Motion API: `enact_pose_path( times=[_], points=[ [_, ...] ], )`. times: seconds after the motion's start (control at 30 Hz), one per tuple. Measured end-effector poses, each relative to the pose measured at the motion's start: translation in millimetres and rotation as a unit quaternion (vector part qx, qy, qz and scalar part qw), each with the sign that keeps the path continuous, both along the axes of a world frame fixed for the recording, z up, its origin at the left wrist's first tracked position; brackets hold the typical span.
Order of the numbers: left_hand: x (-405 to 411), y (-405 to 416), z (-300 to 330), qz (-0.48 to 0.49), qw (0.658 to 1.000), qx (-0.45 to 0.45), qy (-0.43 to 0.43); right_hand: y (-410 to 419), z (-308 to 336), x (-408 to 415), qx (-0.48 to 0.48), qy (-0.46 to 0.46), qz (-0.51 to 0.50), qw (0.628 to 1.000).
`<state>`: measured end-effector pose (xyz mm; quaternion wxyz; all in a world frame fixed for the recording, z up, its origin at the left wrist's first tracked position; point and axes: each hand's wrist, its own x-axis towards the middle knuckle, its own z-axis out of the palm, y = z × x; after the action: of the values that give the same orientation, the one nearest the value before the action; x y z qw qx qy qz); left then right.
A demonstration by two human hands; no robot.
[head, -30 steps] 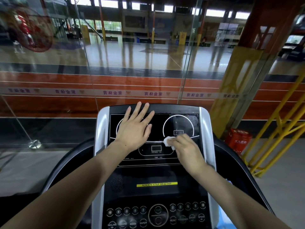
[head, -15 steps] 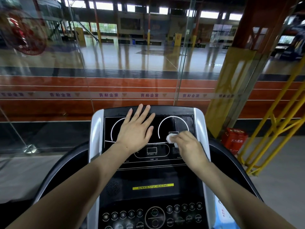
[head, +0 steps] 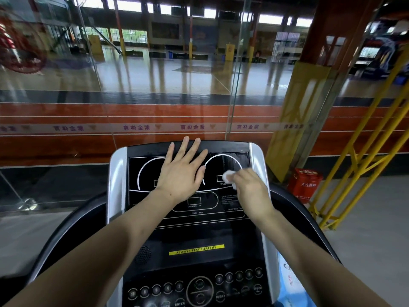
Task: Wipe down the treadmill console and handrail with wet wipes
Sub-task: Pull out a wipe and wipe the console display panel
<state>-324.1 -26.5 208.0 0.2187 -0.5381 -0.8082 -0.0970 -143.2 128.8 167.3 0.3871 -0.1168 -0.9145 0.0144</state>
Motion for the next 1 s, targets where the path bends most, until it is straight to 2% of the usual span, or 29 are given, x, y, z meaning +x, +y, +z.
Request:
enact_pose_path(
  times=[0.1, 0.17, 0.37, 0.47, 0.6, 0.87, 1.0],
  points=[
    [1, 2, -1, 0.003, 1.0, 0.006, -0.003, 20, 34, -26, -0.005, 0.034, -0.058, 0.998],
    [-1, 2, -2, -0.001, 1.0, 0.014, 0.0, 18, 33, -27, -0.011, 0.041, -0.082, 0.996],
    [-1, 3, -4, -0.005, 1.0, 0.027, -0.003, -9, -27, 20, 0.007, 0.015, -0.038, 0.999],
    [0, 3, -4, -0.005, 1.0, 0.031, -0.002, 7, -3, 6, -0.008, 0.006, -0.048, 0.999],
    [-1, 3, -7, -0.006, 0.999, 0.037, 0.005, 24, 36, -23, -0.044, 0.023, -0.126, 0.991],
    [-3, 4, -9, -0.011, 0.999, 0.042, 0.013, -3, -16, 17, -0.042, -0.017, -0.109, 0.993],
    [-2, 4, -9, -0.004, 0.999, 0.035, 0.013, 7, 14, 2, -0.027, -0.005, -0.121, 0.992]
  ],
)
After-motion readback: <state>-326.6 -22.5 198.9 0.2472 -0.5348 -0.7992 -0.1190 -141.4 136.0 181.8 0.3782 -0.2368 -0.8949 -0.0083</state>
